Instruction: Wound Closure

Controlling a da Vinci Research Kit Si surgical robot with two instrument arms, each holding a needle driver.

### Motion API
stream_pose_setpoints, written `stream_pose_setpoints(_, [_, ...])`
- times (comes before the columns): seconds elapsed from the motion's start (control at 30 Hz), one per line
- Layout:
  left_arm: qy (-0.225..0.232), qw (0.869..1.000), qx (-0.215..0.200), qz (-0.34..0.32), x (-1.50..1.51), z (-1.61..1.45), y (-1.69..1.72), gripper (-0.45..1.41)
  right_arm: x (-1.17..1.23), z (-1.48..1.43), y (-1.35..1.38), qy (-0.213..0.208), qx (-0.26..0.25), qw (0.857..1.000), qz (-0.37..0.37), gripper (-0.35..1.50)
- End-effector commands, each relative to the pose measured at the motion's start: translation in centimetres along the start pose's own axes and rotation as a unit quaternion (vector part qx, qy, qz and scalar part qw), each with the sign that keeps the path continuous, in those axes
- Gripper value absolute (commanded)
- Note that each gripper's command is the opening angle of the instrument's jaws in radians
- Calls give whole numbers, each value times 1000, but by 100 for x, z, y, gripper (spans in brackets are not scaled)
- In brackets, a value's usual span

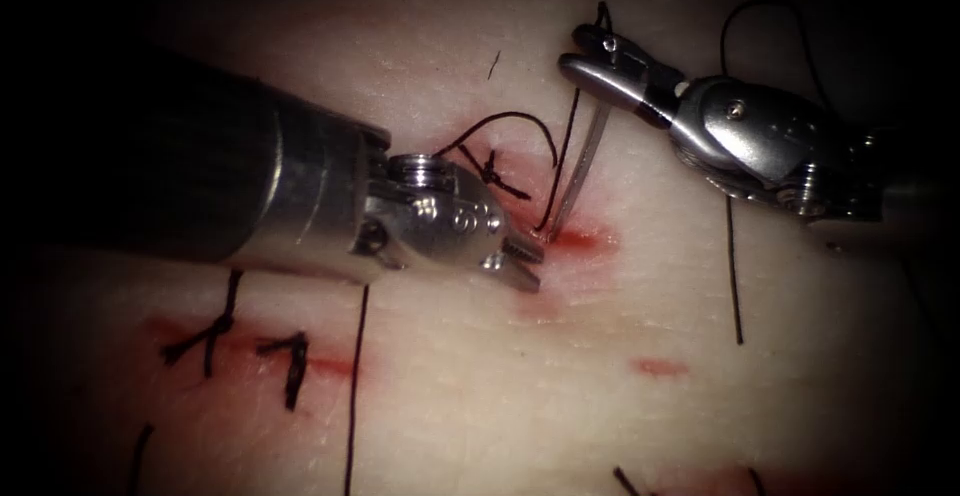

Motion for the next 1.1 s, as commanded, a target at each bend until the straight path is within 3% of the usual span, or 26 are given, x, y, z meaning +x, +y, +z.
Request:
stream_pose_setpoints(0.03, [1, 1000, -2, 1, 1, 5, -2, 12, -1, 12, -3, -1, 0, 1000, -1, -35])
stream_pose_setpoints(0.47, [-10, 1000, 16, 5, -10, -17, 35, -3, -17, 25, -18, -17, 19, 1000, -6, -35])
stream_pose_setpoints(0.8, [-9, 1000, 15, 14, -26, 15, 41, -8, -11, 20, -7, -20, 17, 1000, -2, -35])
stream_pose_setpoints(1.1, [-11, 1000, 10, 14, -40, 25, 36, -10, -8, 18, -3, -16, 13, 1000, 3, -35])
